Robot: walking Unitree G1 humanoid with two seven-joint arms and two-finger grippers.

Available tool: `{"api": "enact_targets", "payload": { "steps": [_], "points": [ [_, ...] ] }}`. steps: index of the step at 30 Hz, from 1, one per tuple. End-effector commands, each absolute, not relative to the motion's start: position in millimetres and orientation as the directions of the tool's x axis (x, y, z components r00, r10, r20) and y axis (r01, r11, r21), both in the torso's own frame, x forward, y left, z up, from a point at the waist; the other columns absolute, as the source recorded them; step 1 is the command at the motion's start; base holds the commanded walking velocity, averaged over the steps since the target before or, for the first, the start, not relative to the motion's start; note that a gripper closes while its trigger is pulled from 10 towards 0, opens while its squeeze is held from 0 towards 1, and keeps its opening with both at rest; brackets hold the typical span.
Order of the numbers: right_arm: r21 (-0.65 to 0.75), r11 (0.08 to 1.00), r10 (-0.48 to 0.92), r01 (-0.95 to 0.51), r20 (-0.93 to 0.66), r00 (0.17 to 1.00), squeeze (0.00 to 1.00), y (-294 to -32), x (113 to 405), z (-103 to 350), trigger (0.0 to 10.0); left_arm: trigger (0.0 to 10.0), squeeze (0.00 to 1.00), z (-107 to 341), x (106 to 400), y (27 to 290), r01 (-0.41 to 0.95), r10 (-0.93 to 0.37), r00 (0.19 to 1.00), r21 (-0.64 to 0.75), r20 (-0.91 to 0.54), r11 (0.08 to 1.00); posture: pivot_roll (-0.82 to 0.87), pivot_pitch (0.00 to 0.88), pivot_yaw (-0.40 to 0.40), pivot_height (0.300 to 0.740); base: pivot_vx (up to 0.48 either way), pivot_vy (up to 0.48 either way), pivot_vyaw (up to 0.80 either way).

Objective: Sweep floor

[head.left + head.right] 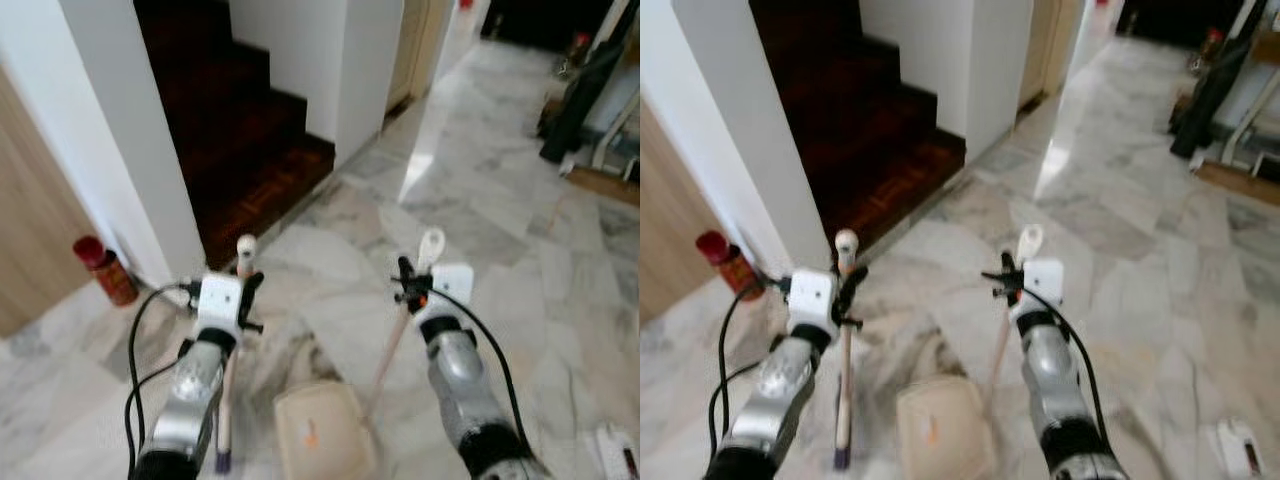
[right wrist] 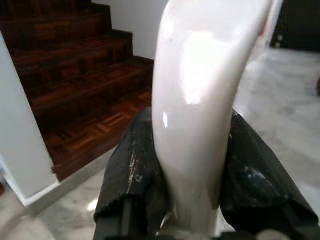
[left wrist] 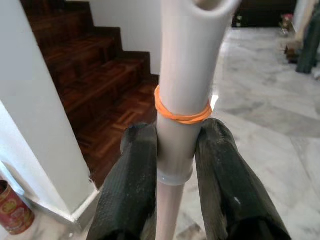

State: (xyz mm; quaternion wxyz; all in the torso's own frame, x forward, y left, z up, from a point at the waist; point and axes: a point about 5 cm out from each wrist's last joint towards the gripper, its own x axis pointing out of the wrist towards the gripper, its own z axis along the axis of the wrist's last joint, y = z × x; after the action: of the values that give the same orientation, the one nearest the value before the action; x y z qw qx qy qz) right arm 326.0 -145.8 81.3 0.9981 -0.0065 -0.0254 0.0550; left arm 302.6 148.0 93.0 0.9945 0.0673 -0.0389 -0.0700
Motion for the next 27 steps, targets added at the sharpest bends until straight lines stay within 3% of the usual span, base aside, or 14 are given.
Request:
{"api": "enact_targets", "payload": {
  "steps": [1,27],
  "points": [
    [0.001,0.991,0.135,-0.136,0.103,0.986,0.00,-134.5,330.2,93.1,10.0,10.0,0.00,101.4,304.2,149.4,0.125,-0.140,0.984,0.137,0.110,0.983,0.12,0.000,-0.048,0.740,0.334,0.000,0.00],
    [-0.029,0.987,0.162,-0.159,0.099,0.982,0.00,-130.7,329.8,92.8,10.0,10.0,0.00,102.1,304.1,150.9,0.122,-0.138,0.984,0.138,0.112,0.983,0.12,0.000,-0.047,0.740,0.331,0.000,0.00]
  ]
}}
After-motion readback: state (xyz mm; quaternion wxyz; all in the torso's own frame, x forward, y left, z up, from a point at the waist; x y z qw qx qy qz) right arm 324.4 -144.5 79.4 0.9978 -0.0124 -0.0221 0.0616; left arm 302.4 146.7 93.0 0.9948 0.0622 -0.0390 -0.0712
